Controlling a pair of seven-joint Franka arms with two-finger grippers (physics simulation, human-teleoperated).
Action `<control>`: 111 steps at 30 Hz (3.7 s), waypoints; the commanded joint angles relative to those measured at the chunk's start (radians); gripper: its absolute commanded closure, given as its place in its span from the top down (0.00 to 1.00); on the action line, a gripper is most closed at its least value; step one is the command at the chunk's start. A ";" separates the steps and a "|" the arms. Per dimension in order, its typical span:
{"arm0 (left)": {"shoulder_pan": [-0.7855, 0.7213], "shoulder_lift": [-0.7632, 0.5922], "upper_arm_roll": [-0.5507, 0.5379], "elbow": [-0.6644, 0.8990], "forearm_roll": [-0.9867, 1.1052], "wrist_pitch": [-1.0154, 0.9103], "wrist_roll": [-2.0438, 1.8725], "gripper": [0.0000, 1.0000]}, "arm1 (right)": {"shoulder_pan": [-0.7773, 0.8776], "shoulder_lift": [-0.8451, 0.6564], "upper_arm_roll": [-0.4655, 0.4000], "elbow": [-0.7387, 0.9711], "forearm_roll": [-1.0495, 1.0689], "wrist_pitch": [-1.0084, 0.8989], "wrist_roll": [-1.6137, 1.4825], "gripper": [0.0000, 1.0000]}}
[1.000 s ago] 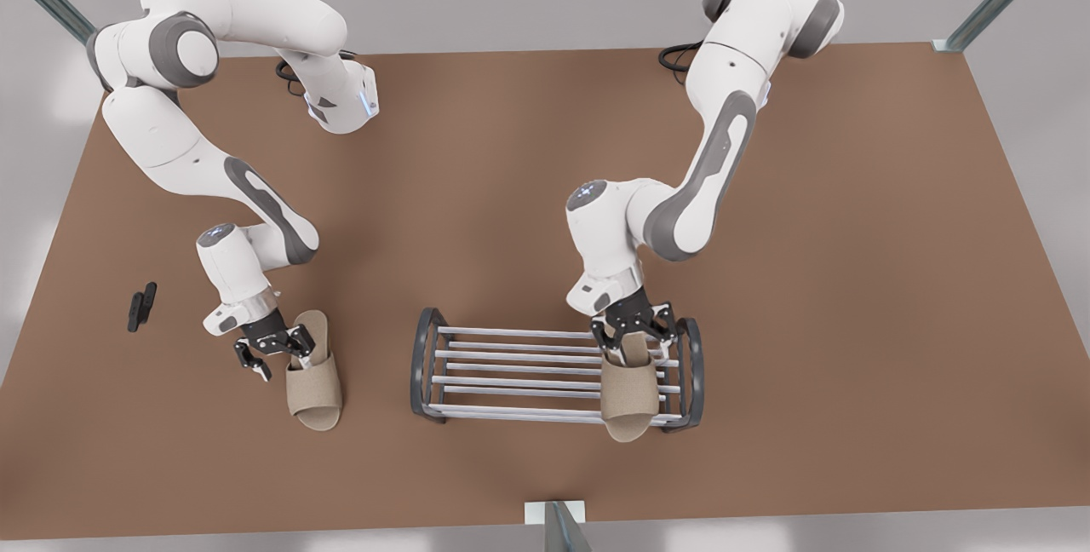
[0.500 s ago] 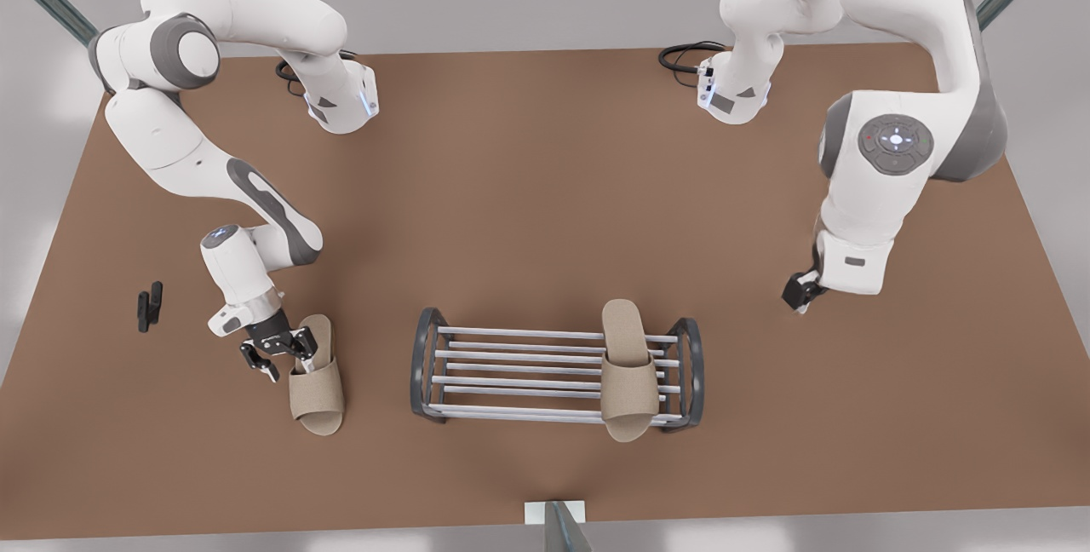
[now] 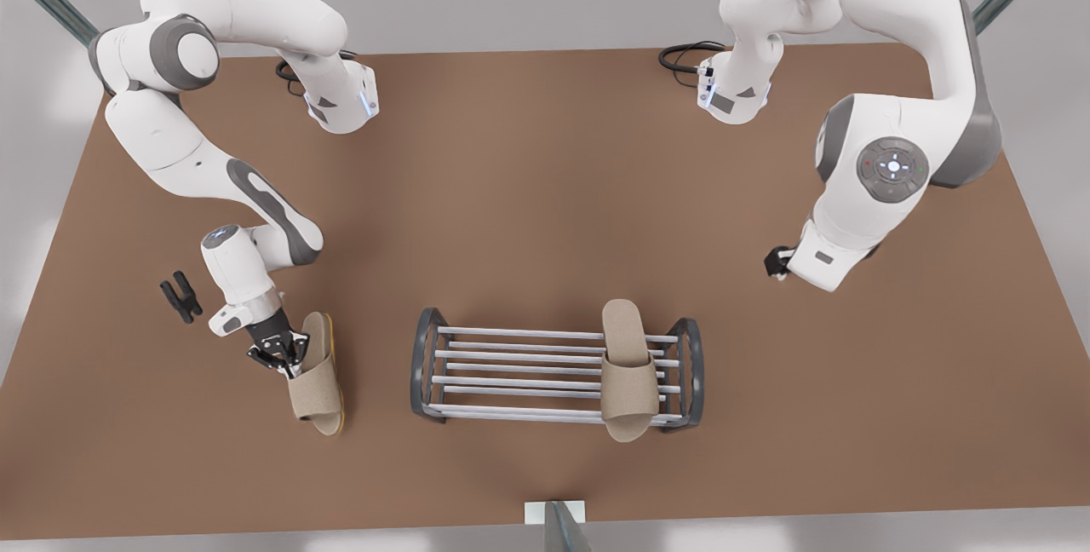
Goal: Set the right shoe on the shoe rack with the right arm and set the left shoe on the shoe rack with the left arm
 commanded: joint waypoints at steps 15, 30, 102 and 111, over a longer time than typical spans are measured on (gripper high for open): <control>0.117 -0.181 -0.034 -0.056 -0.226 -0.081 0.352 1.00 | -0.177 -0.146 0.169 -0.054 0.003 -0.003 0.094 0.21; 0.117 -0.200 -0.042 -0.094 -0.199 -0.082 0.343 1.00 | -0.204 -0.637 0.236 -0.135 0.003 -0.344 0.444 0.21; 0.120 -0.053 -0.045 0.034 -0.134 -0.109 0.312 1.00 | 0.949 -0.183 -0.137 0.663 -0.497 -1.134 1.562 0.21; 0.118 -0.053 -0.043 0.034 -0.134 -0.108 0.312 1.00 | 0.955 -0.163 -0.135 0.652 -0.557 -1.132 1.559 1.00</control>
